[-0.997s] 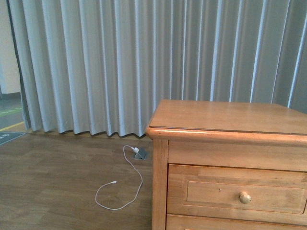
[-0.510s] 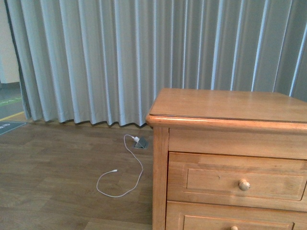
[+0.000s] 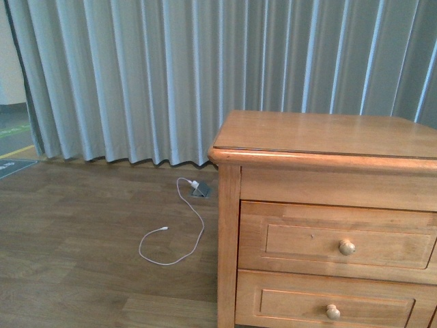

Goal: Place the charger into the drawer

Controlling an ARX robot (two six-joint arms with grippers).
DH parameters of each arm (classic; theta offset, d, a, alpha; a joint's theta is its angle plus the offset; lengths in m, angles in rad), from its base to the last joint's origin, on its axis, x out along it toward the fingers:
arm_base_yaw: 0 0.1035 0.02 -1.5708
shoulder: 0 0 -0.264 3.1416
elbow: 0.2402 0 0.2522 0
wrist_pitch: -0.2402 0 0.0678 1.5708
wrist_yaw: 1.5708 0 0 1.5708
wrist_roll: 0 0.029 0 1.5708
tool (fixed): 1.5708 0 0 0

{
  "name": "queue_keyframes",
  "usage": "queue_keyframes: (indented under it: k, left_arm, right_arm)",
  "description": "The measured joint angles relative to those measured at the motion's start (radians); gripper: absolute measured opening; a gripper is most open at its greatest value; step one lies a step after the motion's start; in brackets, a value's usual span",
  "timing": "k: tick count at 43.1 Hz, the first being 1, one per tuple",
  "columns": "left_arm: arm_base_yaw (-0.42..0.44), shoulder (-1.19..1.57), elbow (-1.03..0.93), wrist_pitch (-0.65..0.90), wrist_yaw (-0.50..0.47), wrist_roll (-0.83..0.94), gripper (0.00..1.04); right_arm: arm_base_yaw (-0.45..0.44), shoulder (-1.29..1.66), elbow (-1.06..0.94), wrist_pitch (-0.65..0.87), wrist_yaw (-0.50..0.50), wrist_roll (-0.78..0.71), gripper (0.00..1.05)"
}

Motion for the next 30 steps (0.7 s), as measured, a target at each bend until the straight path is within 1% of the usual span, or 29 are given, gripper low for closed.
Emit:
queue_keyframes:
  k: [3,6,30]
  left_arm:
    - [0.000,0.000,0.000,0.000,0.000,0.000,0.99]
    - [0.000,0.000,0.000,0.000,0.000,0.000,0.99]
    - [0.000,0.000,0.000,0.000,0.000,0.000,0.99]
  right_arm:
    - [0.000,0.000,0.000,0.000,0.000,0.000,0.98]
    - [0.000,0.000,0.000,0.000,0.000,0.000,0.96]
    - [0.000,0.000,0.000,0.000,0.000,0.000,0.96]
